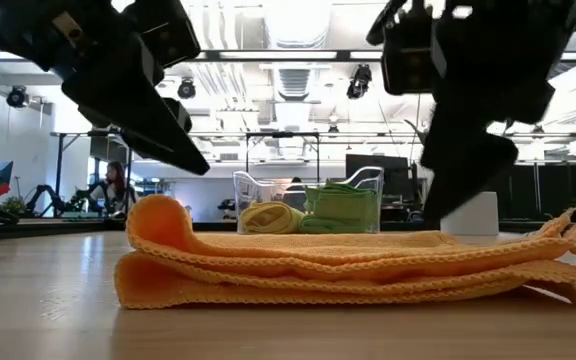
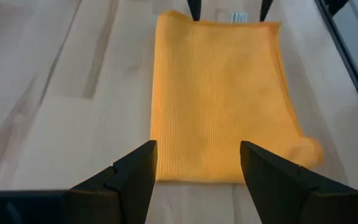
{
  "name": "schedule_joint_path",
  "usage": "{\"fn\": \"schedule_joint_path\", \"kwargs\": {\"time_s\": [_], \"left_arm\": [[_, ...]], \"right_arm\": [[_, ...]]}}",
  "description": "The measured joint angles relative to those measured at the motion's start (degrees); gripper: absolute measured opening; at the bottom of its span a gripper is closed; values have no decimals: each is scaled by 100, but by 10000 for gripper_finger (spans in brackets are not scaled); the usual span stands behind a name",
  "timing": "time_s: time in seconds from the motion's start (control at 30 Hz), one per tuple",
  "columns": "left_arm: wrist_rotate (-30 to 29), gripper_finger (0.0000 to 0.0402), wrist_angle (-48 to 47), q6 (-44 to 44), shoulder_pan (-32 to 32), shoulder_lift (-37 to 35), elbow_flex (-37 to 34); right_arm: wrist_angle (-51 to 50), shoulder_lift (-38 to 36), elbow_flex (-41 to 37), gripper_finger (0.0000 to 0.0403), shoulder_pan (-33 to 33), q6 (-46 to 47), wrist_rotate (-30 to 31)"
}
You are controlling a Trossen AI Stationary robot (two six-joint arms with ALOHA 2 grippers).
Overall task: Fold microfiber towels
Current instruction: Fold the orange microfiber towel
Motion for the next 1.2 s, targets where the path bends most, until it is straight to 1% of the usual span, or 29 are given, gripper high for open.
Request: {"fn": "schedule_joint_path", "kwargs": {"time_s": [0.13,0.27,0.33,0.43,0.5,0.6,0.67,0.73,0.8,0.93,1.0,1.07,1.17,1.2], "left_arm": [[-14,215,2,-151,0,-116,-159],[16,215,2,-471,0,-212,-325],[53,215,52,-602,-9,-242,-352],[85,215,19,-619,-24,-345,-369],[98,215,-4,-743,-24,-376,-359],[107,215,-6,-965,-24,-420,-333],[108,215,-19,-1098,-26,-426,-327],[122,215,-23,-1281,-26,-426,-327],[124,215,-19,-1383,-26,-428,-325],[134,215,-31,-1571,-28,-450,-325],[138,215,-33,-1654,-28,-458,-325],[139,215,-23,-1653,-28,-459,-325],[189,215,-39,-1573,-28,-491,-314],[249,215,-11,-1463,-28,-491,-309]], "right_arm": [[-76,153,15,326,-20,-143,-8],[-343,241,13,326,-231,-859,-17],[-516,243,-10,326,-430,-1358,-78],[-473,284,-11,326,-845,-2180,-342],[-460,287,-20,326,-1149,-2818,-550],[-444,328,-7,326,-1594,-3880,-642],[-275,360,20,326,-1883,-4656,-876],[-23,439,87,326,-2139,-5305,-1231],[-12,604,190,326,-2334,-5907,-1624],[-28,1084,577,326,-2499,-6937,-2243],[-93,1364,872,326,-2491,-7156,-2334],[-520,1547,1291,326,-2489,-7054,-2343],[-1393,1670,1946,324,-2483,-6226,-2029],[-1690,1645,2136,324,-2487,-5962,-2061]]}}
